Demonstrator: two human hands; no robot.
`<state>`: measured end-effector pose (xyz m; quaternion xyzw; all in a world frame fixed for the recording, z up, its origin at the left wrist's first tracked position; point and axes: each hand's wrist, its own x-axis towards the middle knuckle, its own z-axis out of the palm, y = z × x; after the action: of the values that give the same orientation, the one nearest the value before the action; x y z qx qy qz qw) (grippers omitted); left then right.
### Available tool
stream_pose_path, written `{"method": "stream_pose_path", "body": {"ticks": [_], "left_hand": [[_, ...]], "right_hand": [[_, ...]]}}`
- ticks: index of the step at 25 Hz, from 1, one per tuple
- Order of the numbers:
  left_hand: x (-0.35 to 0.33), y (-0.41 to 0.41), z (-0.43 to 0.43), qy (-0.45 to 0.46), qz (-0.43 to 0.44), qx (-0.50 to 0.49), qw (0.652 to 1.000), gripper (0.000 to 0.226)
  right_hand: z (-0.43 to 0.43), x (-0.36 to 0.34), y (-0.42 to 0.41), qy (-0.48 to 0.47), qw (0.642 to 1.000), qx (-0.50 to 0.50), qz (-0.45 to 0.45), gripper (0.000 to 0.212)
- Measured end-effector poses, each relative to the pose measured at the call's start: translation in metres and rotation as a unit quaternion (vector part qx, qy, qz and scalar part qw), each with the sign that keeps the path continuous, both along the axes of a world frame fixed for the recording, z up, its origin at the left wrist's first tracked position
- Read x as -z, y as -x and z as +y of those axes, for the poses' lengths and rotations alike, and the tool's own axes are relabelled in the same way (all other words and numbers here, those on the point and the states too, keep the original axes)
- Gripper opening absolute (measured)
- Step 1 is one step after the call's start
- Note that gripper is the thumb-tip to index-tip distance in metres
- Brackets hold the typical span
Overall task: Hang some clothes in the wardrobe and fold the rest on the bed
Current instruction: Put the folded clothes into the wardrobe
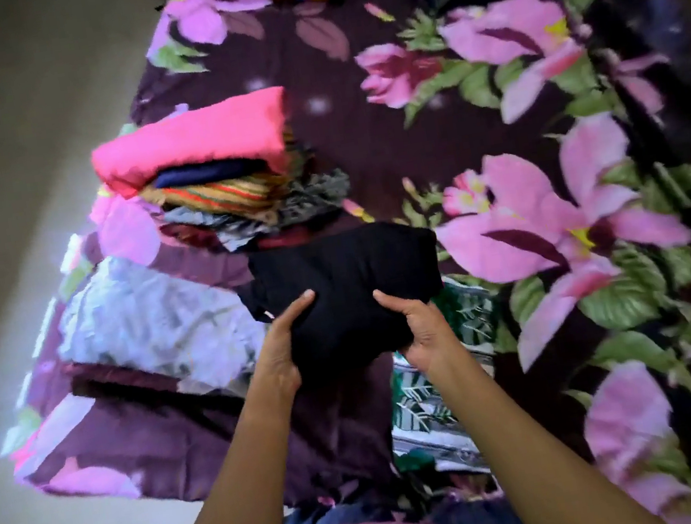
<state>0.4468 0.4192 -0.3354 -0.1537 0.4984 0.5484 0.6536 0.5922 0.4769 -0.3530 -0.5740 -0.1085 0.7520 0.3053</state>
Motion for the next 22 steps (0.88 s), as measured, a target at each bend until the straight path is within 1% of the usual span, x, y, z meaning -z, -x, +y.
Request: {"method": "stream_pose_path", "body": {"ticks": [1,3,4,6,8,10,11,12,13,14,15,16,18,19,20,21,22], "left_hand": [[0.008,-0.026,0.007,0.007,-0.002,0.049,0.999,0.024],[0.023,-0.073,0.019,0.032,0.011,0.131,0.991,0.044],[0.032,-0.092,0.024,0.038,0.023,0.159,0.986,0.047],[0.044,-0.117,0.032,0.038,0.048,0.202,0.977,0.037],[0.05,-0.137,0.036,0.04,0.083,0.231,0.969,0.027],[0.063,-0.146,0.031,0.047,0.124,0.259,0.957,0.031],[0.073,-0.146,0.025,0.061,0.163,0.287,0.942,0.036],[0.085,-0.145,0.017,0.084,0.224,0.335,0.911,0.043],[0.096,-0.142,0.007,0.114,0.302,0.405,0.856,0.051],[0.103,-0.139,-0.003,0.133,0.369,0.464,0.794,0.056],[0.106,-0.138,-0.01,0.135,0.408,0.5,0.752,0.059],[0.107,-0.14,-0.016,0.12,0.431,0.517,0.73,0.057],[0.103,-0.148,-0.018,0.077,0.476,0.521,0.705,0.05],[0.1,-0.152,-0.016,0.059,0.491,0.523,0.694,0.046],[0.097,-0.155,-0.015,0.036,0.505,0.535,0.677,0.042],[0.094,-0.158,-0.013,0.016,0.513,0.559,0.652,0.039],[0.092,-0.16,-0.009,-0.005,0.523,0.595,0.61,0.036]], "right_hand": [[0.0,0.005,-0.029,0.005,0.999,0.041,-0.01,0.067],[-0.003,0.012,-0.083,0.013,0.994,0.101,-0.032,0.056],[-0.006,0.017,-0.107,0.01,0.991,0.127,-0.031,0.05],[-0.018,0.025,-0.141,-0.005,0.984,0.179,-0.019,0.047],[-0.036,0.036,-0.165,-0.013,0.975,0.223,-0.003,0.058],[-0.059,0.055,-0.18,0.013,0.973,0.231,0.009,0.063],[-0.071,0.067,-0.185,0.046,0.977,0.207,-0.009,0.061],[-0.082,0.079,-0.189,0.084,0.982,0.163,-0.048,0.058],[-0.091,0.089,-0.192,0.125,0.982,0.092,-0.107,0.055],[-0.1,0.099,-0.195,0.157,0.974,0.017,-0.165,0.055],[-0.105,0.108,-0.2,0.165,0.964,-0.043,-0.204,0.057],[-0.107,0.112,-0.203,0.15,0.957,-0.084,-0.235,0.055],[-0.097,0.103,-0.204,0.088,0.938,-0.147,-0.301,0.045],[-0.091,0.099,-0.203,0.051,0.916,-0.192,-0.348,0.043],[-0.083,0.091,-0.202,0.011,0.886,-0.251,-0.39,0.041],[-0.076,0.083,-0.202,-0.031,0.848,-0.316,-0.424,0.04],[-0.067,0.077,-0.201,-0.067,0.804,-0.387,-0.446,0.038]]}}
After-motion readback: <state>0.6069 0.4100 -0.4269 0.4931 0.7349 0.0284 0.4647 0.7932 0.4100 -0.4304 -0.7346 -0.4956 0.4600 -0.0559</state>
